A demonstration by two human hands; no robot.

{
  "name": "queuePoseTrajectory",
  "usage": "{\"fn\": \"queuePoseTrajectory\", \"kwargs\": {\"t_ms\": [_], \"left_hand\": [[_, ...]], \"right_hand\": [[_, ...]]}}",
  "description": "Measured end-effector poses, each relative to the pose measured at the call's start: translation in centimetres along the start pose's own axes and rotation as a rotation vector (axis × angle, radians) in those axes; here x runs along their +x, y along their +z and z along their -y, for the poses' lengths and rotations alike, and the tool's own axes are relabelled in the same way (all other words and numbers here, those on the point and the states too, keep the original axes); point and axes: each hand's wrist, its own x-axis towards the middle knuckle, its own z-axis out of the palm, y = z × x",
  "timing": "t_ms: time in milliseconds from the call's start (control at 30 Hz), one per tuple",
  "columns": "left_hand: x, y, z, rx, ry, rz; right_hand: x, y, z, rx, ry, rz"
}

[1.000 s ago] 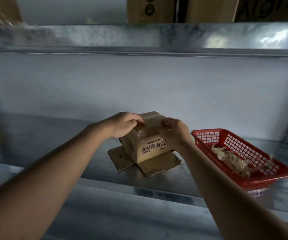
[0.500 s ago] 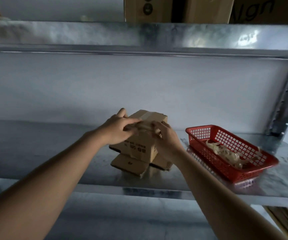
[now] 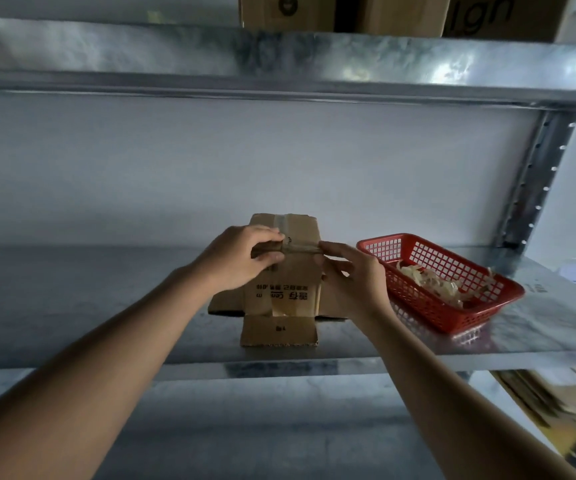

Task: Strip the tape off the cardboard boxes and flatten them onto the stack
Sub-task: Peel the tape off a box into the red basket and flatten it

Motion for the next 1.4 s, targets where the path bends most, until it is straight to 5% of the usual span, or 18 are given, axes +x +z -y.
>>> {"fn": "queuePoseTrajectory", "kwargs": {"t_ms": [367, 600, 800, 1033, 1400], "left_hand": [[0.3, -0.2, -0.5, 0.115, 0.043, 0.059], [0.5, 1.3, -1.6, 0.232, 0.042, -0.067], [0.8, 1.1, -1.3, 0.187, 0.028, -0.079], [0.9, 1.0, -1.1, 0.153, 0.025, -0.071], [0.6, 1.5, -1.2, 0.147, 0.018, -0.046]], "right_hand": [[0.7, -0.4, 1.1, -0.391, -0.222, 0.048], [-0.1, 0.4, -0.1, -0.294, -0.295, -0.135], [-0.2, 0.2, -0.9, -0.484, -0.655, -0.144], [0.3, -0.6, -1.7, -0.721, -0.800, -0.107], [1.0, -0.3, -1.2, -0.756, -0.743, -0.082]]}}
